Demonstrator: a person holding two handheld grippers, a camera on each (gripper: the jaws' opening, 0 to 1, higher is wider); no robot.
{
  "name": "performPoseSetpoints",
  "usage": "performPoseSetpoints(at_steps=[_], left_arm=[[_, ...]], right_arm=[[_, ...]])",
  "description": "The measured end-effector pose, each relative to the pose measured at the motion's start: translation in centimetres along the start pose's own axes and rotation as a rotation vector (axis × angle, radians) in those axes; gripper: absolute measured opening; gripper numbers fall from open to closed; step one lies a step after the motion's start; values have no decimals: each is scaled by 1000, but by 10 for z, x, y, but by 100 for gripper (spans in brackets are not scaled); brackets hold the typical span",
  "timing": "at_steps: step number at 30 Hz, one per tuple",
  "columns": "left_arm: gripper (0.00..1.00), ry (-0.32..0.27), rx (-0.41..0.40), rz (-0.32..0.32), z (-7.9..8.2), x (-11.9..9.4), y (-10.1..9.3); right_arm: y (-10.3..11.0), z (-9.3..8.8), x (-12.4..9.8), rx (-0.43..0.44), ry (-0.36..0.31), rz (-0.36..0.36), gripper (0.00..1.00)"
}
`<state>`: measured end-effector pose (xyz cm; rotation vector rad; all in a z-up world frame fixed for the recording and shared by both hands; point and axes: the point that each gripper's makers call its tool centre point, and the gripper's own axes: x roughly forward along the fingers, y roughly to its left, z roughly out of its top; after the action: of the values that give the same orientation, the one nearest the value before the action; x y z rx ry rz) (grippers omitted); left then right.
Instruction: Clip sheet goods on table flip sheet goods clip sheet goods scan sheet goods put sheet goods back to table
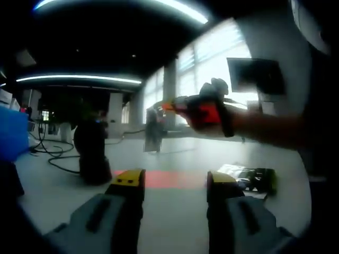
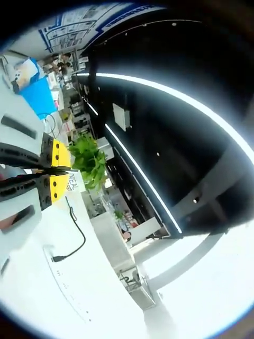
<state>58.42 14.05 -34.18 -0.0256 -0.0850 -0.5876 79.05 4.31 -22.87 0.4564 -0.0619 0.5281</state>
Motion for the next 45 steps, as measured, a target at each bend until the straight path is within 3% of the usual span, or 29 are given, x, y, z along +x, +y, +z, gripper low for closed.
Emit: performPoseSetpoints(at_steps=[12, 32, 34, 43, 45], left_arm=[[39, 3, -1, -6, -1, 0, -1], [38, 13, 14, -5, -1, 0, -4], [37, 14, 14, 0, -1, 0, -3], [37, 28, 24, 16, -4, 1, 1], [37, 29, 22, 19, -5, 1, 2]], right_arm=[[-4, 7, -1, 22, 2, 1, 0], [-10, 32, -24, -90, 25, 6, 0], [-12, 33, -26, -36, 32, 0, 0], [-13, 38, -34, -78, 53, 12, 0], [-10, 41, -35, -153, 54, 29, 0]])
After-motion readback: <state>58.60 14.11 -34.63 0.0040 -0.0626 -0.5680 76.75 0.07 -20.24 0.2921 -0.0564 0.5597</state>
